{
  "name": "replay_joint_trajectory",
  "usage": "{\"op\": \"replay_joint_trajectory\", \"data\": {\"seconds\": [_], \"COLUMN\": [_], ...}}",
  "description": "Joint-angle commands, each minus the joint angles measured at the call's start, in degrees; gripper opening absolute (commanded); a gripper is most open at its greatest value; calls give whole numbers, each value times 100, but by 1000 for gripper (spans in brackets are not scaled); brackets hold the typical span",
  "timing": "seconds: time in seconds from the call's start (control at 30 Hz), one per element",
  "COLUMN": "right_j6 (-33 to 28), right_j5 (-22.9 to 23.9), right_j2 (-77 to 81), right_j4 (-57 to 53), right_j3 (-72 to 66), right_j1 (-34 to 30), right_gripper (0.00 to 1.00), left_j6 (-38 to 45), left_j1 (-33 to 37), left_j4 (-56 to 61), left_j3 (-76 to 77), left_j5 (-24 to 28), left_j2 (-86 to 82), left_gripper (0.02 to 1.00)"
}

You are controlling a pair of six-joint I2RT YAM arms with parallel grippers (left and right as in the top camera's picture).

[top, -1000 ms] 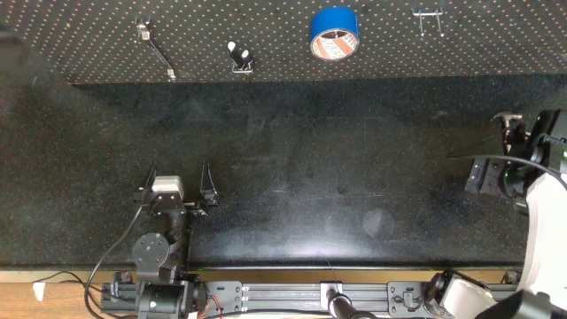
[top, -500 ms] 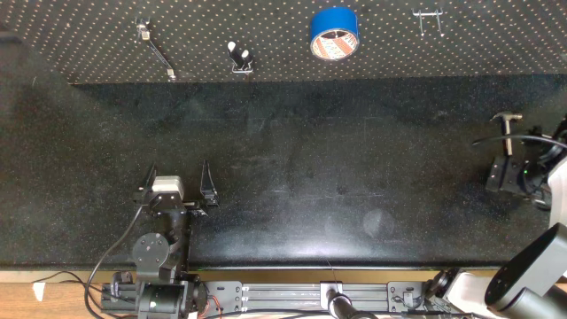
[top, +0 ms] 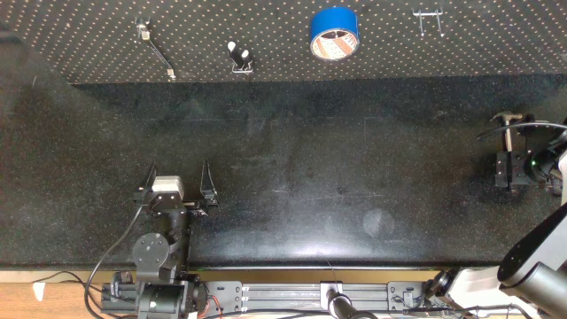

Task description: Place Tools Onto Pegboard

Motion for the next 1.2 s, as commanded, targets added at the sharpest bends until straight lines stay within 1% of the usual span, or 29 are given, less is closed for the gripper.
{"op": "replay_joint_trajectory", "data": {"seconds": [0.03, 0.23, 0.47, 1.2], "right_j6": [-295, -339, -358, -352], "right_j5": [-111, -129, -131, -131], "right_j2": [286, 428, 466, 651], "right_j4": [48, 164, 306, 262], "right_j3": [114, 114, 114, 114], "right_j1": [-20, 22, 236, 240], "right_gripper": [978, 978, 978, 978], "left_j6": [96, 96, 96, 96], "left_j1": [-24, -24, -24, -24], "left_j4": [-46, -46, -46, -46], "left_j3": [-9, -9, -9, -9], "left_j5": [61, 61, 61, 61], "left_j2": [-42, -42, -42, -42], "left_gripper": [996, 996, 996, 996]}}
